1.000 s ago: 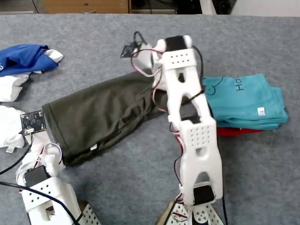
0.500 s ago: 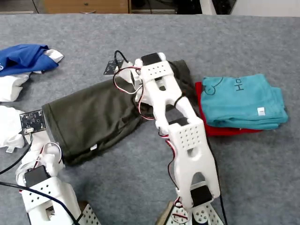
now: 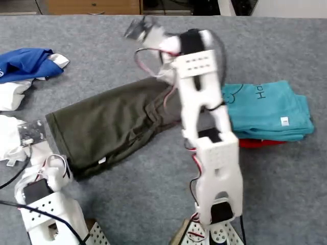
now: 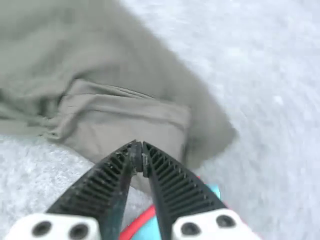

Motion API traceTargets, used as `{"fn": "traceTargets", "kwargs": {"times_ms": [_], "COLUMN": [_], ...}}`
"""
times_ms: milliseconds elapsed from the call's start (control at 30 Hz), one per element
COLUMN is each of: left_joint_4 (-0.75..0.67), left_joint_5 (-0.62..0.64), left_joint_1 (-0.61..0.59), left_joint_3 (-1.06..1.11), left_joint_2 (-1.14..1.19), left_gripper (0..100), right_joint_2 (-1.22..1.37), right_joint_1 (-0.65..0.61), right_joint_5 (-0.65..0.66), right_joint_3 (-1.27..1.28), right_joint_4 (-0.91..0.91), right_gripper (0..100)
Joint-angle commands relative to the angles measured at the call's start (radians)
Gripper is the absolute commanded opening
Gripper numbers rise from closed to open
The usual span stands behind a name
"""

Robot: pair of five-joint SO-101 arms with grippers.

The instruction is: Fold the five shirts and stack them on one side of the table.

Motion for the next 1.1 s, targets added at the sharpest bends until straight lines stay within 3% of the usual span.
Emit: {"fn": "traceTargets", "kwargs": {"times_ms": [0,200,467,800,1067], "left_joint_4": [0.086,0.095,0.005,0.008,0.014], "left_joint_5": [0.103,0.149,0.244,0.315,0.342], "left_joint_1": [0.006,0.002,0.006,0.006,0.006], "left_joint_3": [-0.167,-0.21,-0.462,-0.753,-0.876], "left_joint_2": [-0.001,0.128,0.63,1.21,1.469], "left_gripper": [21,25,25,25,24], "right_joint_2": [-0.102,-0.105,-0.11,-0.11,-0.108], "right_joint_1": [0.105,0.236,0.363,0.375,0.375], "right_joint_5": [-0.133,-0.161,-0.127,-0.126,-0.126], "right_joint_3": [-0.048,-0.056,-0.113,-0.117,-0.116], "right_joint_4": [0.018,0.003,-0.063,-0.064,-0.064], "right_gripper": [0.5,0.5,0.5,0.5,0.5]}}
